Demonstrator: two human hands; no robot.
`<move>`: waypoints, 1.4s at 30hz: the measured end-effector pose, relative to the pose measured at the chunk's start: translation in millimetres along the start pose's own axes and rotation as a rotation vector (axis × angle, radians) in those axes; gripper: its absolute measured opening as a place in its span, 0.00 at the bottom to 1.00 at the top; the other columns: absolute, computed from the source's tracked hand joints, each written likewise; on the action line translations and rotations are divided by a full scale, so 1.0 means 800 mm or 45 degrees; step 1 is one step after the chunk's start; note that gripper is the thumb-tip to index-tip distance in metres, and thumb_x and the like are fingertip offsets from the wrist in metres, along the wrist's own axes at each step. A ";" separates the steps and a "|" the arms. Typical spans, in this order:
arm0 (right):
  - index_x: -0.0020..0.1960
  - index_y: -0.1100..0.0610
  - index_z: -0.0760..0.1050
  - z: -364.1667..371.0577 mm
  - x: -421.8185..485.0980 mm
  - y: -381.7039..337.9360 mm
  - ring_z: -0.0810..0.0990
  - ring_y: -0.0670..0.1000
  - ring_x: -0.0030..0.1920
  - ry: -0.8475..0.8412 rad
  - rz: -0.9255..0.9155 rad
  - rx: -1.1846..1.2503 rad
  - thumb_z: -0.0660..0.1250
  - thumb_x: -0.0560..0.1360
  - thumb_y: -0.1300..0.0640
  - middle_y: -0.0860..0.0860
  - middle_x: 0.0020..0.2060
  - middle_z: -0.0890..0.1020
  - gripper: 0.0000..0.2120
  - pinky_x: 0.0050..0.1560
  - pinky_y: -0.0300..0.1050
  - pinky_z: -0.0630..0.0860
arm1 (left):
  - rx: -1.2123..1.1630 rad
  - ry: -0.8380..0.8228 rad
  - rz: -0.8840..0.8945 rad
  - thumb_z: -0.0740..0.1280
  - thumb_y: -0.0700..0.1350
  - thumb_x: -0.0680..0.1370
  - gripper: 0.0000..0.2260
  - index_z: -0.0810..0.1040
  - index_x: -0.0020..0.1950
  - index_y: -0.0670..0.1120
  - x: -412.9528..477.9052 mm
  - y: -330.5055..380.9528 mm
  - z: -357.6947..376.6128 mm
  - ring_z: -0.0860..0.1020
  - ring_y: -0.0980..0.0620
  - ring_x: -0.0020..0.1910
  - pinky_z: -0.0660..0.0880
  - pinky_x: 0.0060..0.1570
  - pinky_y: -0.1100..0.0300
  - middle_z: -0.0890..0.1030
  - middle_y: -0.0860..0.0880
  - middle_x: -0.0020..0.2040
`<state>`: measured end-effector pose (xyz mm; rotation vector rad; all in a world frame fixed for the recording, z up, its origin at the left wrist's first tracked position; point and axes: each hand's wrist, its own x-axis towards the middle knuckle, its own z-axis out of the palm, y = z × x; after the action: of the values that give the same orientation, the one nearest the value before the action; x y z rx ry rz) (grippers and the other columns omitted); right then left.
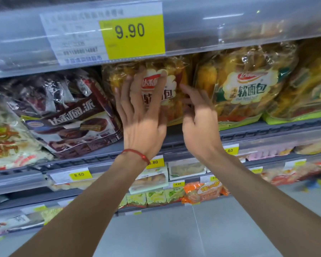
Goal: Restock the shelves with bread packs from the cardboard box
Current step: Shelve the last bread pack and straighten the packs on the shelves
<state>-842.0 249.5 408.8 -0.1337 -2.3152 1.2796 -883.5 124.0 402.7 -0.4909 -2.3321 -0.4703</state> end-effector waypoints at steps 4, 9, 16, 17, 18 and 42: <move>0.78 0.55 0.69 0.000 -0.005 0.017 0.73 0.50 0.72 -0.042 -0.115 -0.121 0.56 0.76 0.76 0.50 0.76 0.70 0.34 0.72 0.40 0.70 | 0.098 0.071 -0.057 0.62 0.54 0.82 0.26 0.62 0.79 0.51 0.015 -0.002 0.026 0.58 0.37 0.78 0.50 0.75 0.35 0.61 0.41 0.79; 0.76 0.56 0.72 -0.002 -0.021 0.031 0.78 0.54 0.67 0.012 -0.248 -0.156 0.59 0.77 0.74 0.50 0.77 0.70 0.30 0.59 0.38 0.76 | 0.193 0.056 -0.018 0.58 0.55 0.83 0.26 0.58 0.80 0.50 0.020 -0.013 0.034 0.55 0.34 0.78 0.49 0.74 0.32 0.58 0.38 0.79; 0.77 0.57 0.67 -0.035 -0.014 0.048 0.66 0.63 0.71 0.460 -0.151 -0.612 0.67 0.72 0.66 0.61 0.77 0.64 0.34 0.71 0.56 0.67 | 0.186 -0.012 0.024 0.59 0.60 0.81 0.32 0.54 0.81 0.49 0.028 -0.010 0.034 0.50 0.31 0.78 0.44 0.73 0.30 0.53 0.36 0.80; 0.79 0.56 0.64 -0.036 -0.010 0.052 0.64 0.64 0.74 0.425 -0.116 -0.632 0.67 0.74 0.64 0.61 0.78 0.62 0.35 0.73 0.58 0.65 | 0.180 -0.017 0.019 0.59 0.62 0.80 0.34 0.54 0.81 0.49 0.030 -0.009 0.036 0.50 0.31 0.78 0.43 0.73 0.30 0.53 0.36 0.80; 0.80 0.55 0.62 -0.036 -0.006 0.057 0.63 0.64 0.75 0.395 -0.116 -0.646 0.67 0.76 0.62 0.61 0.79 0.60 0.34 0.74 0.59 0.64 | 0.180 -0.012 0.013 0.59 0.64 0.80 0.35 0.54 0.81 0.48 0.032 -0.009 0.038 0.50 0.31 0.78 0.44 0.73 0.30 0.53 0.36 0.80; 0.76 0.56 0.66 -0.043 -0.046 0.016 0.64 0.59 0.71 0.215 -0.015 -0.608 0.64 0.77 0.67 0.59 0.74 0.64 0.28 0.65 0.45 0.66 | 0.123 -0.107 0.042 0.63 0.58 0.80 0.31 0.59 0.80 0.49 0.009 -0.006 -0.006 0.54 0.32 0.78 0.53 0.74 0.34 0.57 0.36 0.79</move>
<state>-796.0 272.0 400.3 -0.3702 -2.4213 0.6586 -887.9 119.4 410.0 -0.5107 -2.4101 -0.3252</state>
